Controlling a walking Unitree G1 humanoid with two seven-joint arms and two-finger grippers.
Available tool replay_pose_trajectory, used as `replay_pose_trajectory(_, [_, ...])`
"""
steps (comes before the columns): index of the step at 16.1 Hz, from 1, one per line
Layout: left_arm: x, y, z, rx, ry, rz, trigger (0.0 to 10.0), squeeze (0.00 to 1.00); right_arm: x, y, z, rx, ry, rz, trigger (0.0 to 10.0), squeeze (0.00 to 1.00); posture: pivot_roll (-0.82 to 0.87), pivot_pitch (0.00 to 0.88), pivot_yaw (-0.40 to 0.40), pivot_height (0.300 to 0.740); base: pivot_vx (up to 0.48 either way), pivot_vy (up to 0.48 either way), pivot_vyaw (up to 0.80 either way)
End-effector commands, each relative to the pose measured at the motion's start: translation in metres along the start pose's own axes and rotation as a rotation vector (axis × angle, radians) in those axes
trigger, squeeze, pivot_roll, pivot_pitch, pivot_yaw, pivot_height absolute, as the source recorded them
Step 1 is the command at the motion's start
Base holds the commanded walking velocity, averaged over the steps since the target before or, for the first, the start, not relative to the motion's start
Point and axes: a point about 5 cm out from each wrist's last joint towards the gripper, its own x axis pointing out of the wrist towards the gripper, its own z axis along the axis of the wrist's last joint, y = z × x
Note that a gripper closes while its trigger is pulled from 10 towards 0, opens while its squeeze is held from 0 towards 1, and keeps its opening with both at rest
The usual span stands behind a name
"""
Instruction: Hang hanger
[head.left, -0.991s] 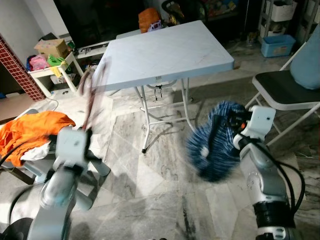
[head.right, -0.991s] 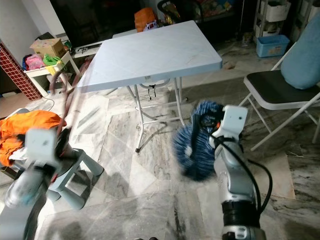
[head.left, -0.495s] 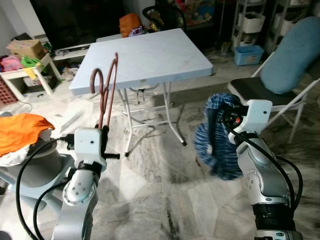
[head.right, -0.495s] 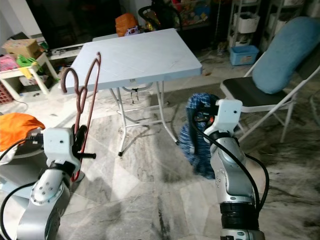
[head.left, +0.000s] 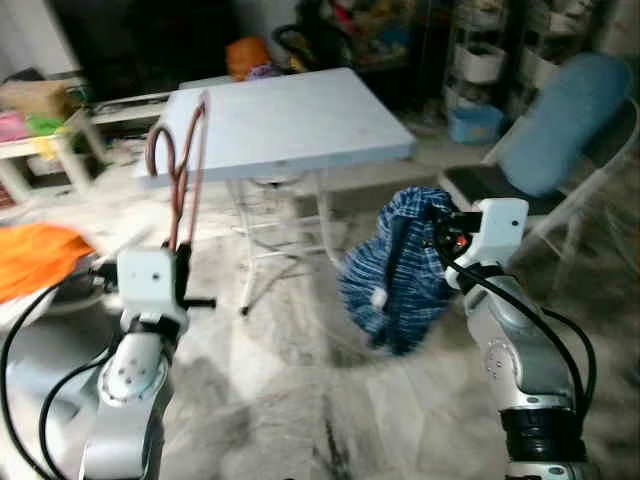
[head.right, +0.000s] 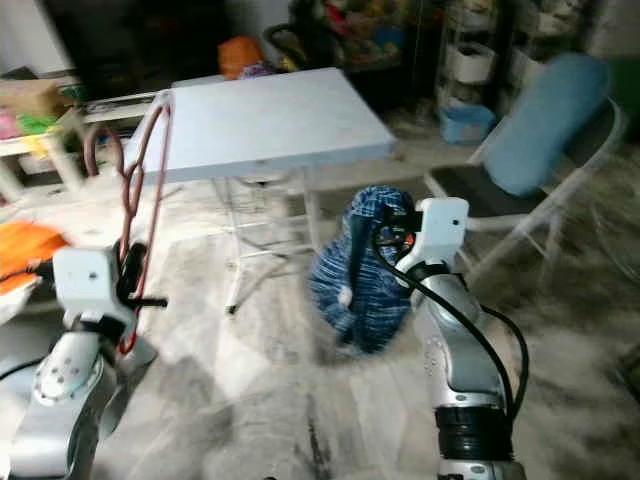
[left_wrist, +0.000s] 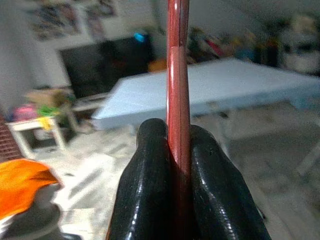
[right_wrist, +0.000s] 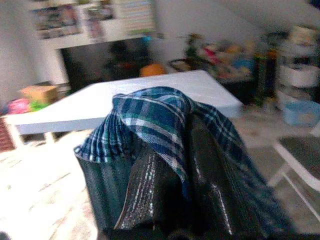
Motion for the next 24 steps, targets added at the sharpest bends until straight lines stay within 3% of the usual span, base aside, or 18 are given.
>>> replay_pose_trajectory(1, [0.000,0.006,0.002,0.007,-0.005,0.025,10.0,0.00,0.003,0.010,0.011,-0.003,-0.045,0.051,10.0,0.00,-0.02,0.000,0.104,0.740,0.311,0.000,0.00])
replay_pose_trajectory(11, [0.000,0.007,-0.003,-0.018,0.014,0.049,10.0,0.00,0.004,0.012,0.015,0.006,-0.049,0.085,10.0,0.00,-0.02,0.000,0.096,0.740,0.362,0.000,0.00])
replay_pose_trajectory(17, [-0.006,0.011,-0.011,-0.006,0.053,0.101,10.0,0.00,0.004,0.017,0.011,0.020,-0.024,0.107,10.0,0.00,-0.01,0.000,0.059,0.740,0.000,0.000,0.00])
replay_pose_trajectory(18, [-0.006,0.010,-0.014,-0.002,0.043,0.107,10.0,0.00,0.006,0.022,0.007,0.019,0.000,0.136,10.0,0.00,-0.01,0.000,-0.016,0.740,0.000,0.000,0.00])
replay_pose_trajectory(20, [-0.002,0.010,-0.012,-0.004,0.015,0.127,10.0,0.00,0.010,0.031,0.004,0.014,0.024,0.181,10.0,0.00,0.00,0.000,-0.054,0.740,0.000,0.000,0.00])
replay_pose_trajectory(24, [-0.009,0.015,-0.014,-0.022,0.004,0.158,10.0,0.00,0.016,0.044,0.002,0.014,0.021,0.236,10.0,0.00,0.02,0.000,-0.048,0.740,0.000,0.000,0.00])
